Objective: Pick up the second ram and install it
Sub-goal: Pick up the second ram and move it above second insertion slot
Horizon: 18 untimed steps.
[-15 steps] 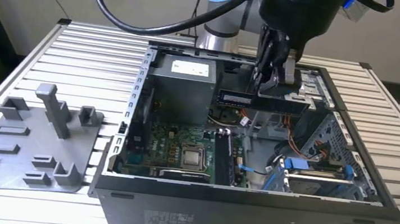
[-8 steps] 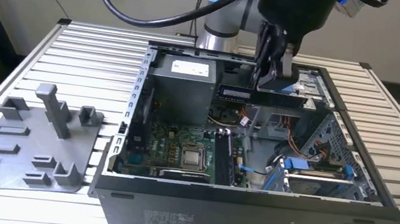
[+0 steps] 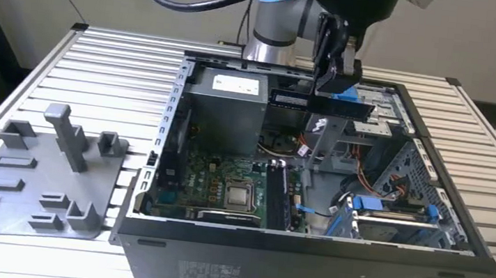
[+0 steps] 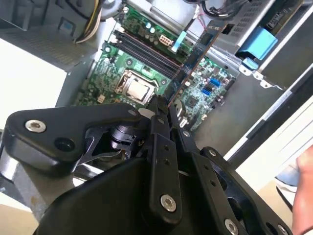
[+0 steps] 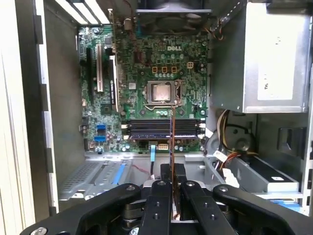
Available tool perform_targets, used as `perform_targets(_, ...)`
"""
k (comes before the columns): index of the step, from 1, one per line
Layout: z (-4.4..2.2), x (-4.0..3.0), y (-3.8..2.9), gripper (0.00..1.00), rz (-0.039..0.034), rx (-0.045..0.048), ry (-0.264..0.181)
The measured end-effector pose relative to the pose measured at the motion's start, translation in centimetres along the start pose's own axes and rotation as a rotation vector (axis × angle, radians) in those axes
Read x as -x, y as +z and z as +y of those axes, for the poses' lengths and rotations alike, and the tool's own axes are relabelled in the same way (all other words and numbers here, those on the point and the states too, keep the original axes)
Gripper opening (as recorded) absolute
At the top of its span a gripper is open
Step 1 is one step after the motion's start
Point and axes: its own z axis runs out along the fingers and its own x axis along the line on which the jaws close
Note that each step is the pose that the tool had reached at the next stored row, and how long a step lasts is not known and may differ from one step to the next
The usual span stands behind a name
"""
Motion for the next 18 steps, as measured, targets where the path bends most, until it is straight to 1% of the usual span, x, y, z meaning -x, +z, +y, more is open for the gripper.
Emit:
perform_targets(4, 0.07, 1.66, 0.05, 0.14, -0.0001, 0.0000, 0.000)
perform_targets(9, 0.12, 2.76, 0.16, 0.14, -0.0003, 0.0000, -0.007)
perform_targets(15, 0.20, 4.78, 0.20, 0.14, -0.0005, 0.0001, -0.008)
perform_targets(16, 0.21, 4.99, 0.21, 0.14, -0.0005, 0.0001, -0.008)
perform_targets(18, 0.21, 5.07, 0.20, 0.14, -0.0004, 0.0001, -0.008)
